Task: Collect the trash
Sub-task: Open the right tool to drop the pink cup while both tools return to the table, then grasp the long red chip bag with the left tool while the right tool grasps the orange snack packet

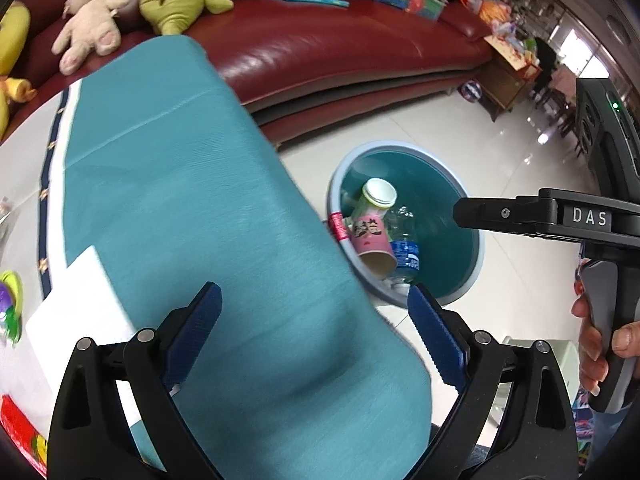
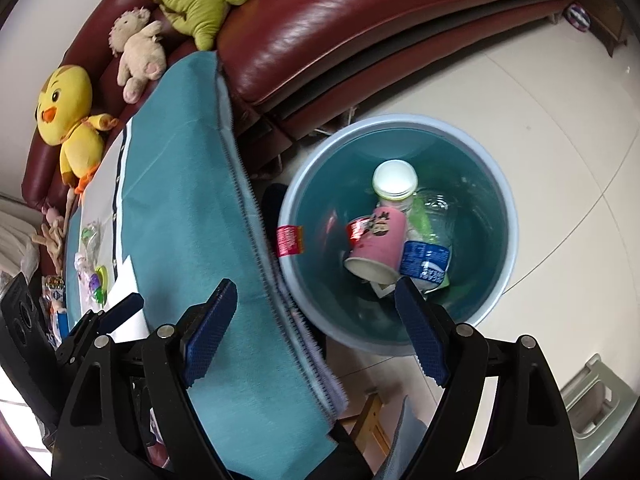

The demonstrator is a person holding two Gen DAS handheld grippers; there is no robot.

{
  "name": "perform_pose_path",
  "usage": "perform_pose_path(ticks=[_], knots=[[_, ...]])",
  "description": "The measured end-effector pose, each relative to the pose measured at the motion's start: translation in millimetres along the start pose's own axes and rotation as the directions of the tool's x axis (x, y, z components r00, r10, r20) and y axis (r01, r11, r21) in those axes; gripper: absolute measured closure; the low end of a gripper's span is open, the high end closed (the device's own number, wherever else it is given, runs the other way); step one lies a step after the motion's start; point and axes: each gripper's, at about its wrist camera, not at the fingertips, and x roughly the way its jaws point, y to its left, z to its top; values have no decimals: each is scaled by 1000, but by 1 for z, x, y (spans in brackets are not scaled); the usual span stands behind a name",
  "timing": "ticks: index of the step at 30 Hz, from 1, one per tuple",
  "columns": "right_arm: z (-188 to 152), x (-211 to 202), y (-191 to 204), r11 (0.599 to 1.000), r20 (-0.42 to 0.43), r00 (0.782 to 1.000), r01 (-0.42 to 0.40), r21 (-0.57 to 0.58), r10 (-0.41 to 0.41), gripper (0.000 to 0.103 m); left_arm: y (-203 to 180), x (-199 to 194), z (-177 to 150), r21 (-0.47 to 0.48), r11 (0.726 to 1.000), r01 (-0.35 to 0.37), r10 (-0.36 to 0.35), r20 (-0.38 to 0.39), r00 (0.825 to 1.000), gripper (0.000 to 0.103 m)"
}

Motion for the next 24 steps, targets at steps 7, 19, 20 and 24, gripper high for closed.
perform_pose_path(ticks=[7, 19, 20, 24], knots=[[-15, 1, 42, 998, -13, 1000, -6, -69, 6, 26, 47, -32, -31, -79, 996, -37, 39, 30, 999, 8], [-58, 20, 135, 971, -92, 995, -48, -236, 26, 26, 148, -108, -100, -280, 952, -123, 151, 83, 985, 8], [-64, 22, 145, 966, -100, 995, -53, -251, 29, 26, 156, -115, -108, -294, 946, -135, 166, 85, 982, 8], [-85, 25, 176, 948, -123, 992, -70, -310, 33, 26, 177, -133, -131, -336, 927, -167, 207, 87, 974, 8]])
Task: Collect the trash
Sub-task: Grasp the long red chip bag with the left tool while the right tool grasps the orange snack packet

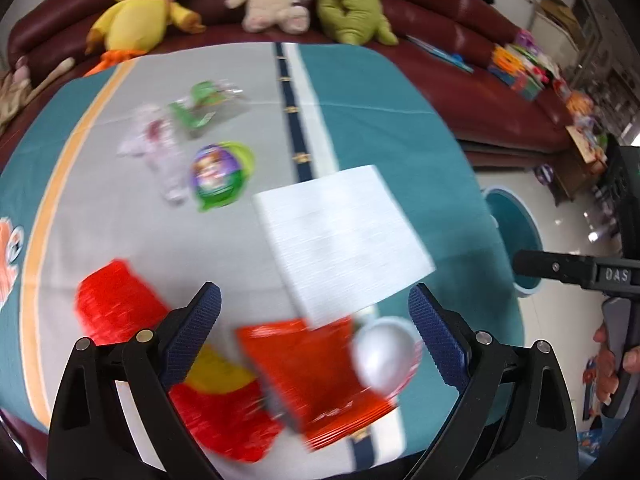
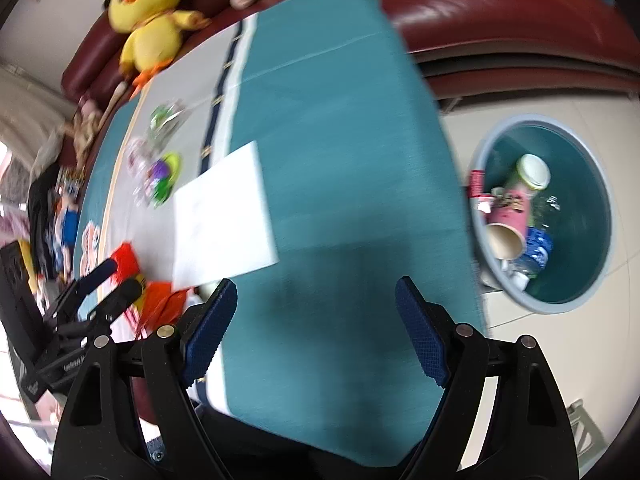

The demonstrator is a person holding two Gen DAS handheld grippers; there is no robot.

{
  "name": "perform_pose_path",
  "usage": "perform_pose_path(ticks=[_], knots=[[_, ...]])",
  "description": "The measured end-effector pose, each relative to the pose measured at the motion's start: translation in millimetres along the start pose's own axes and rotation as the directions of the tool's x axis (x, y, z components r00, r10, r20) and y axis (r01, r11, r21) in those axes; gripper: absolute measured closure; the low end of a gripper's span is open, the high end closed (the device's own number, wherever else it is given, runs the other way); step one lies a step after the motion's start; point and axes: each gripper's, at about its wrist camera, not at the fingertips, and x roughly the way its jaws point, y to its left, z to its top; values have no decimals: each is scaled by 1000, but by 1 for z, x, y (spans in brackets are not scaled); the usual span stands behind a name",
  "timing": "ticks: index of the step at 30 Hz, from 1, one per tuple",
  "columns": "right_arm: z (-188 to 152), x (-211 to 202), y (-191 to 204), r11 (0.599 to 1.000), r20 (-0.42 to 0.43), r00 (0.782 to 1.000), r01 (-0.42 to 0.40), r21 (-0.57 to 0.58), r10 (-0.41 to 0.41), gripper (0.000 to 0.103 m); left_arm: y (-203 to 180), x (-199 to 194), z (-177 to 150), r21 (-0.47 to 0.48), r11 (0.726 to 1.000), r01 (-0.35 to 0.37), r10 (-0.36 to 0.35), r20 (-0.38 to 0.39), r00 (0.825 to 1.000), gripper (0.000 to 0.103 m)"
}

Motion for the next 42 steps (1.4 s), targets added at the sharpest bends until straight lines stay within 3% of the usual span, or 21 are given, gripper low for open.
perform_pose_path(ticks=[7, 12, 19, 21, 23, 24, 26, 28, 38, 42], knots=[[-20, 15, 51, 996, -50, 999, -14, -90, 10, 26, 53, -12, -28, -87, 993, -76, 76, 5, 997, 8], [-25, 20, 89, 986, -64, 998, -24, -163, 14, 26, 90, -1, -49, -205, 967, -152, 146, -42, 988, 8], [-28, 32, 114, 980, -94, 996, -17, -196, -2, 26, 98, 20, -61, -247, 962, -114, 98, -77, 992, 8], [-29, 34, 120, 979, -100, 995, -17, -203, -3, 26, 94, 21, -62, -226, 969, -98, 91, -42, 995, 14], [-31, 36, 125, 977, -107, 994, -24, -210, 1, 26, 94, 19, -63, -201, 972, -122, 122, -10, 992, 38], [-32, 38, 129, 976, -117, 993, -31, -216, 6, 26, 96, 18, -62, -202, 973, -114, 116, -1, 993, 44], [-35, 42, 138, 972, -137, 991, -43, -229, 12, 26, 105, 15, -62, -212, 972, -96, 101, 14, 995, 67], [-38, 48, 147, 969, -160, 987, -61, -238, 23, 26, 115, 14, -61, -222, 972, -69, 75, 17, 997, 71], [-53, 87, 187, 951, -252, 968, -81, -297, 3, 26, 150, 2, -67, -217, 970, -112, 120, 23, 993, 72], [-53, 105, 195, 946, -272, 962, -77, -315, -12, 44, 156, 0, -70, -221, 968, -115, 122, 20, 992, 72]])
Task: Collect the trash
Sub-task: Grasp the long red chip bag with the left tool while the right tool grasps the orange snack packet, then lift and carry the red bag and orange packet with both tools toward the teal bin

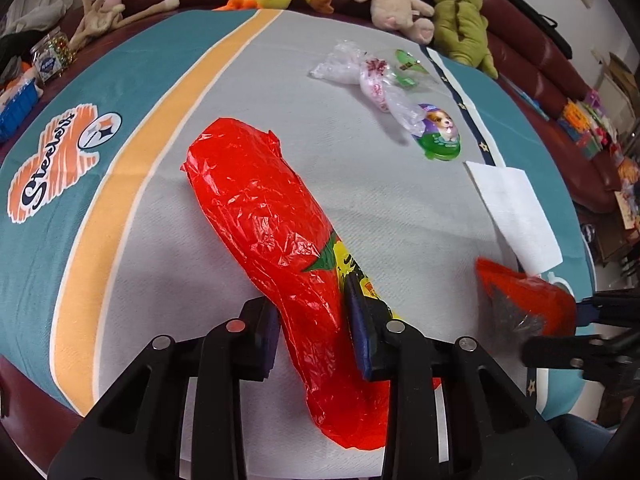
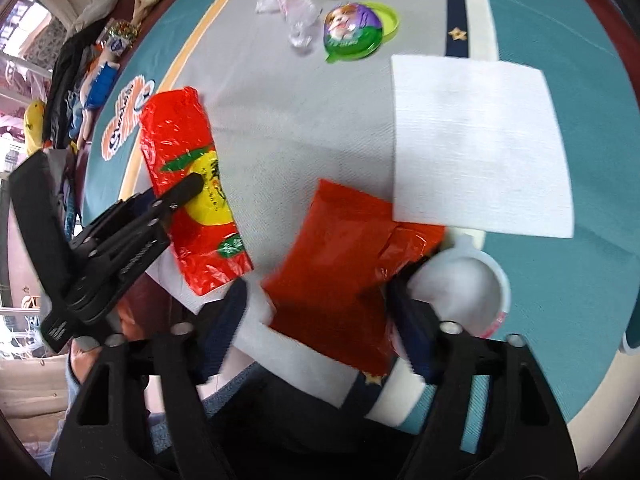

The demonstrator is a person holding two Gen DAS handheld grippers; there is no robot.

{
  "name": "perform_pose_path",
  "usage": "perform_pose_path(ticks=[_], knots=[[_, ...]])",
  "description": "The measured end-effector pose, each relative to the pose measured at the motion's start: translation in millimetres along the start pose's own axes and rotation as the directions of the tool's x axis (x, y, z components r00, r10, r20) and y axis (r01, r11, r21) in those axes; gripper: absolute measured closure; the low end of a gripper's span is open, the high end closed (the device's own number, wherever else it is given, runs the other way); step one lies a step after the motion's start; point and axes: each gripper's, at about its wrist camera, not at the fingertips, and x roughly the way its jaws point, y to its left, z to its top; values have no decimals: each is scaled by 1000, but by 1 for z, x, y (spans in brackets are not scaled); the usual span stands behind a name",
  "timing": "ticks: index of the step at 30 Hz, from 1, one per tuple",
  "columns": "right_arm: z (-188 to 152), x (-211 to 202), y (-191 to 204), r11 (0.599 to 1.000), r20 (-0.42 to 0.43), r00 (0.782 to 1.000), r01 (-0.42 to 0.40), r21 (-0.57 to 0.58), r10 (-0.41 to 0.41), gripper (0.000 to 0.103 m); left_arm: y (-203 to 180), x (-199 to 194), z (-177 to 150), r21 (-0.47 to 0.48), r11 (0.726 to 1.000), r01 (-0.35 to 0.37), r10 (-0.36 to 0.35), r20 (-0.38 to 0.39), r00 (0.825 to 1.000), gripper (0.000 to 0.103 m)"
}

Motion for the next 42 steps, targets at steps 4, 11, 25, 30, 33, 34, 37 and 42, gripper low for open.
perform_pose_path(ticks=[4, 11, 25, 30, 33, 34, 37, 42], knots=[[3, 11, 4, 1000, 3, 1000, 4, -24, -4, 64, 1, 0, 0, 1, 1000, -1, 1, 2, 1000, 72], [11, -11, 6, 999, 87, 996, -29, -40, 32, 64, -8, -15, 0, 32, 999, -27, 26, 39, 999, 73], [15, -59, -35, 998, 208, 976, -61, 7, 58, 64, -61, -30, 22, 115, 993, -20, 11, 78, 997, 82], [13, -72, -61, 996, 236, 970, -73, 43, 61, 64, -89, -33, 30, 158, 987, -24, 8, 96, 995, 82], [11, -81, -75, 994, 258, 964, -86, 61, 68, 64, -102, -36, 36, 171, 985, -21, 3, 108, 994, 82], [10, -85, -81, 993, 271, 960, -92, 69, 70, 64, -106, -37, 39, 175, 984, -17, -3, 112, 994, 83], [6, -100, -100, 990, 311, 947, -111, 92, 77, 64, -124, -44, 52, 189, 982, 18, -41, 118, 992, 83], [-2, -123, -138, 979, 371, 926, -138, 147, 74, 64, -164, -52, 71, 244, 968, 65, -100, 132, 986, 83]])
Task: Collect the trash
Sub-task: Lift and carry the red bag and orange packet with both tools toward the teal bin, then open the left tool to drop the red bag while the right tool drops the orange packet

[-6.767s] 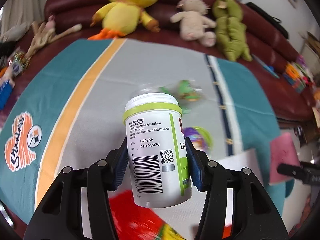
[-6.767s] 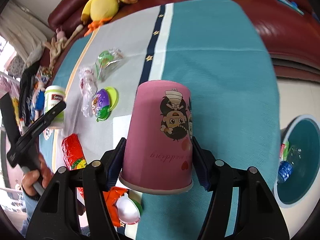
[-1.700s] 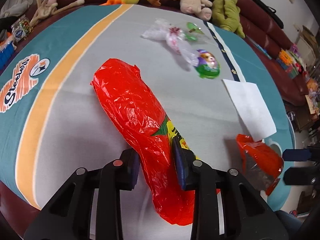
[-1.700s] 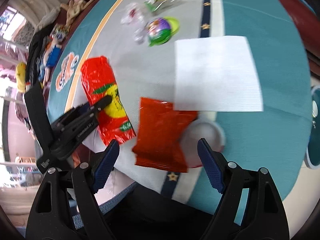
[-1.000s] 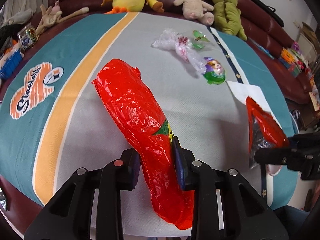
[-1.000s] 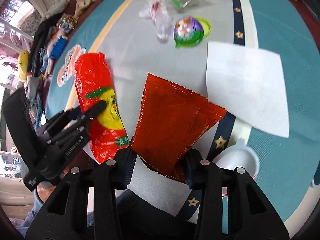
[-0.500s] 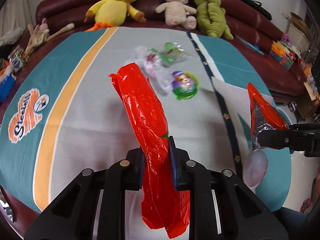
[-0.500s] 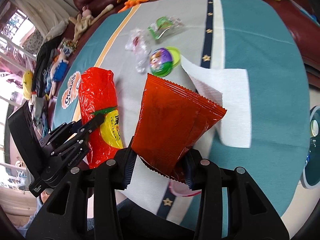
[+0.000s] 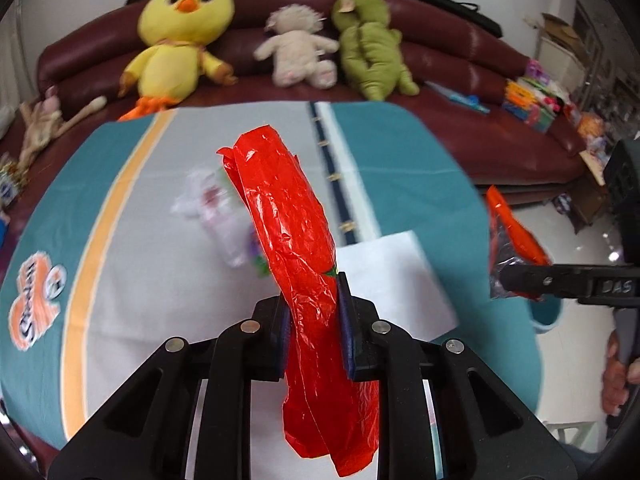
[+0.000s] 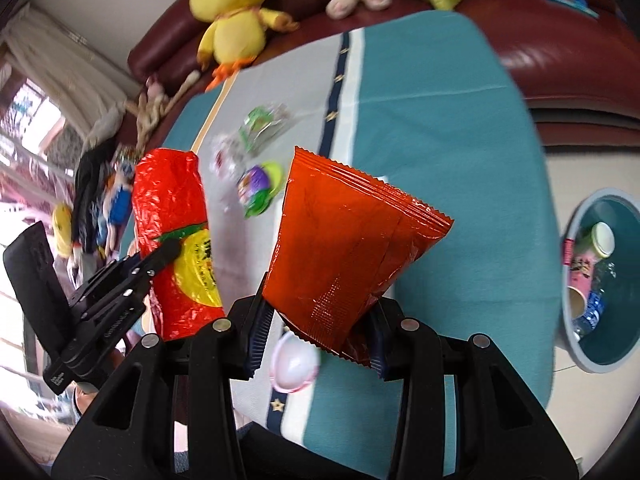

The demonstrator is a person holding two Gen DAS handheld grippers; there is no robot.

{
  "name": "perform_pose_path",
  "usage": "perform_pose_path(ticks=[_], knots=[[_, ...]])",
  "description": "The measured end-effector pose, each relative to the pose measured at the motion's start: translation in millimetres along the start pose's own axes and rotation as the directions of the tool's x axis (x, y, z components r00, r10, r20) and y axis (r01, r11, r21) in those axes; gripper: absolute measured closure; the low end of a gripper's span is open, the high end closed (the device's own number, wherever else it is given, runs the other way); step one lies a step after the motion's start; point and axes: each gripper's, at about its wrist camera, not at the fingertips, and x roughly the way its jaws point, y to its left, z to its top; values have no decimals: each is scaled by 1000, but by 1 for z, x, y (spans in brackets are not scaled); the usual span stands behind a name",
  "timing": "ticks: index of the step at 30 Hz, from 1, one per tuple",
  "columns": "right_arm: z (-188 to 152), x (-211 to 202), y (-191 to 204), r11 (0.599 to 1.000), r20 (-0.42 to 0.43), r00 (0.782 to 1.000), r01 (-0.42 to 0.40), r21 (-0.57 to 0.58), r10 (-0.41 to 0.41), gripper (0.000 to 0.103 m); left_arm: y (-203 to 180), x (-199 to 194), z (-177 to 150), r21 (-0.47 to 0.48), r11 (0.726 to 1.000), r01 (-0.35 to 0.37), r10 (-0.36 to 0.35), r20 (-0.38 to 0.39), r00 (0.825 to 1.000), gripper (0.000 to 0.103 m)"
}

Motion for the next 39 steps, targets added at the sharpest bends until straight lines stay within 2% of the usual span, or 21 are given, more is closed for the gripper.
perform_pose_path(ticks=[5, 8, 16, 21, 25, 34, 36, 37, 38, 39], knots=[[4, -33, -49, 997, 68, 997, 18, 77, -23, 64, -59, 11, 26, 91, 992, 83, -83, -8, 997, 83], [0, -62, -97, 986, 117, 990, 55, 159, -74, 64, -98, 25, 36, 142, 980, 137, -134, -36, 990, 82], [-27, -118, -210, 928, 179, 965, 117, 352, -190, 64, -228, 77, 43, 280, 915, 289, -250, -168, 954, 82], [-46, -129, -265, 895, 186, 961, 108, 432, -206, 64, -292, 110, 35, 336, 880, 336, -262, -248, 933, 82], [-59, -126, -297, 875, 168, 966, 97, 474, -198, 64, -328, 137, 31, 355, 863, 360, -259, -300, 918, 82], [-70, -127, -342, 839, 156, 967, 88, 537, -202, 64, -378, 181, 25, 357, 836, 416, -282, -371, 885, 80], [-70, -127, -349, 831, 152, 967, 90, 549, -205, 64, -389, 190, 22, 347, 836, 425, -286, -384, 878, 75], [-71, -127, -352, 827, 149, 967, 90, 555, -205, 64, -392, 194, 23, 345, 835, 430, -290, -390, 874, 67], [-72, -127, -355, 824, 147, 967, 91, 559, -207, 64, -395, 199, 21, 344, 836, 427, -284, -396, 873, 50], [-74, -128, -358, 822, 145, 967, 92, 561, -208, 64, -398, 201, 20, 347, 840, 416, -273, -392, 878, 40]])
